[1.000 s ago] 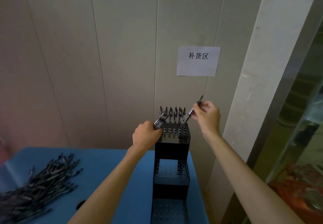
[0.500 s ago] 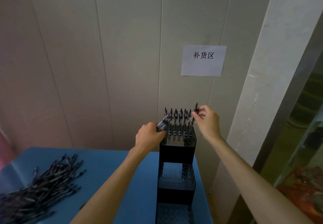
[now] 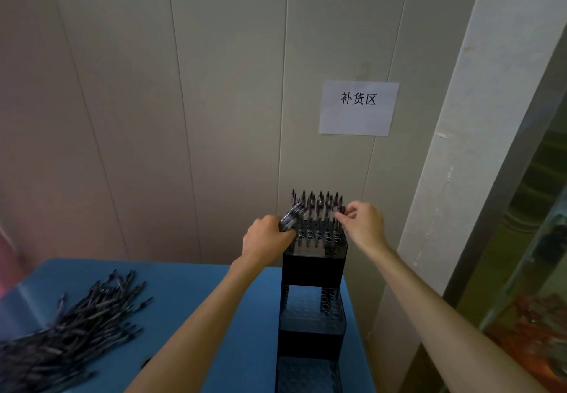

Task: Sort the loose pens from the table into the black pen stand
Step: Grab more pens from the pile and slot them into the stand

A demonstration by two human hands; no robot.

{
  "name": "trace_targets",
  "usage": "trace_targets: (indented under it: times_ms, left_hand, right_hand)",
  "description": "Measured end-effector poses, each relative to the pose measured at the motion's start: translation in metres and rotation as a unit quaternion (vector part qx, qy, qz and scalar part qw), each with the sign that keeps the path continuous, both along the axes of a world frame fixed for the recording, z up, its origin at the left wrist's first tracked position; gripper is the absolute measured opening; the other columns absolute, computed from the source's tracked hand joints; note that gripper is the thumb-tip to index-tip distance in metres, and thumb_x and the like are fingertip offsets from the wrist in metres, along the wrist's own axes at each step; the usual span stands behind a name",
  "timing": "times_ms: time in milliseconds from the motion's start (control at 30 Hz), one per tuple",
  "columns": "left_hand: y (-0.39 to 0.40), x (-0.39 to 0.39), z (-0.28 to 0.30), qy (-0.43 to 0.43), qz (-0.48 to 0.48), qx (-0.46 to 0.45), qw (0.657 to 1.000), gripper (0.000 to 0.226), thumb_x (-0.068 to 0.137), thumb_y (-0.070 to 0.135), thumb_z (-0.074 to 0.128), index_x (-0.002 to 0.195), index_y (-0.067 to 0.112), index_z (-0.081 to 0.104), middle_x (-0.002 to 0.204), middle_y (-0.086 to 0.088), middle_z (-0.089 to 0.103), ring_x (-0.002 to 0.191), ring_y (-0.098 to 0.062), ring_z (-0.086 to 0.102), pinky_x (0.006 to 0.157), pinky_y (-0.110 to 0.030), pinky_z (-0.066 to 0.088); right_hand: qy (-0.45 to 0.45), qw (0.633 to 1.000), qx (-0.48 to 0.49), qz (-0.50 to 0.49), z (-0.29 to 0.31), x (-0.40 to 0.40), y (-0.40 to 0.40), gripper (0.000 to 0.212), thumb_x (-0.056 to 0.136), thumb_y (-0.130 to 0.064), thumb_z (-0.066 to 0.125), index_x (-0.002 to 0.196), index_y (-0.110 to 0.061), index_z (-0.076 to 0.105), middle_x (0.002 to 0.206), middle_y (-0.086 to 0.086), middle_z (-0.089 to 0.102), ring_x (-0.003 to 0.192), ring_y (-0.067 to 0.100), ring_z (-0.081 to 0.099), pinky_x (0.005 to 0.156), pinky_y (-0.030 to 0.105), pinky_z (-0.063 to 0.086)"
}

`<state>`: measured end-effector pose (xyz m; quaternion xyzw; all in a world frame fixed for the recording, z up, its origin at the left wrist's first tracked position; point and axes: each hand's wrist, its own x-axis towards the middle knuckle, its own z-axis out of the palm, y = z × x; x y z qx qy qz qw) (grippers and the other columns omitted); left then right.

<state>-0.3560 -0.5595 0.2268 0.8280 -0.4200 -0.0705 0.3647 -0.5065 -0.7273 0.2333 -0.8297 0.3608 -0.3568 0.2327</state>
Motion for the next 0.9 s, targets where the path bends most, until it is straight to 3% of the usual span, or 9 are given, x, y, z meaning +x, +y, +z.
trace_targets:
  times_ms: [67,133,200,300,400,600,767,900]
  left_hand:
    - [0.001,0.001,0.0,0.004,-0.001,0.002,1.0,0.025,0.09,0.03,0.061,0.085,0.005,0.063,0.066,-0.002,0.055,0.056,-0.019,0.046,0.053,-0.024,0.036]
    - [0.002,0.003,-0.001,0.007,-0.001,0.004,1.0,0.027,0.091,0.03,0.061,0.086,0.004,0.064,0.066,-0.003,0.055,0.056,-0.019,0.046,0.053,-0.025,0.036]
    - [0.002,0.003,-0.001,0.005,-0.001,0.006,1.0,0.024,0.091,0.03,0.061,0.082,0.008,0.061,0.066,-0.002,0.054,0.056,-0.018,0.045,0.052,-0.024,0.035]
    - [0.001,0.001,0.0,-0.005,0.003,0.009,1.0,0.025,0.093,0.029,0.06,0.073,0.015,0.054,0.063,0.001,0.051,0.053,-0.016,0.043,0.049,-0.022,0.031]
    - [-0.001,0.0,-0.001,-0.008,0.005,0.009,1.0,0.026,0.091,0.031,0.059,0.072,0.016,0.053,0.062,0.002,0.054,0.054,-0.017,0.047,0.051,-0.023,0.037]
    - [-0.004,0.0,0.0,-0.016,0.002,-0.012,1.0,0.031,0.09,0.041,0.058,0.076,0.014,0.06,0.067,-0.002,0.064,0.058,-0.021,0.057,0.053,-0.027,0.043]
    - [-0.003,0.0,-0.001,-0.034,0.002,-0.009,0.999,0.029,0.087,0.044,0.057,0.077,0.017,0.06,0.07,-0.002,0.065,0.067,-0.026,0.064,0.058,-0.033,0.049]
    - [-0.002,0.007,-0.001,-0.016,0.001,0.006,1.0,0.021,0.085,0.036,0.061,0.075,0.018,0.058,0.068,0.0,0.062,0.061,-0.022,0.058,0.056,-0.028,0.045]
  right_hand:
    - [0.023,0.999,-0.018,-0.022,0.0,-0.003,0.003,0.032,0.09,-0.03,0.072,0.066,-0.009,0.068,0.057,0.003,0.066,0.051,0.014,0.061,0.083,0.027,0.052]
    - [0.048,0.998,-0.005,-0.029,0.004,-0.004,0.009,0.038,0.091,-0.033,0.07,0.06,-0.012,0.069,0.05,0.001,0.064,0.038,0.005,0.053,0.071,0.022,0.052]
    - [0.045,0.997,0.056,0.002,0.01,-0.002,0.017,0.031,0.092,-0.029,0.07,0.066,-0.013,0.072,0.056,-0.002,0.069,0.045,0.009,0.061,0.062,0.024,0.056]
    - [-0.014,0.975,0.191,0.109,0.022,0.006,0.04,0.015,0.092,-0.02,0.069,0.082,-0.011,0.075,0.071,0.001,0.075,0.065,0.015,0.069,0.066,0.025,0.058]
    - [-0.062,0.957,0.237,0.157,0.027,0.015,0.06,0.012,0.089,-0.022,0.073,0.089,-0.01,0.075,0.078,0.003,0.076,0.071,0.016,0.071,0.066,0.024,0.058]
    - [-0.064,0.953,0.254,0.15,0.02,0.028,0.073,0.025,0.082,-0.034,0.08,0.089,-0.011,0.076,0.08,0.003,0.076,0.07,0.016,0.072,0.066,0.024,0.058]
    - [-0.106,0.941,0.298,0.116,0.017,0.037,0.078,0.02,0.084,-0.027,0.079,0.086,-0.008,0.076,0.08,0.007,0.077,0.075,0.02,0.073,0.075,0.034,0.06]
    - [-0.194,0.921,0.324,0.091,0.024,0.043,0.081,0.015,0.091,-0.018,0.072,0.094,-0.003,0.071,0.083,0.008,0.077,0.075,0.02,0.076,0.076,0.037,0.063]
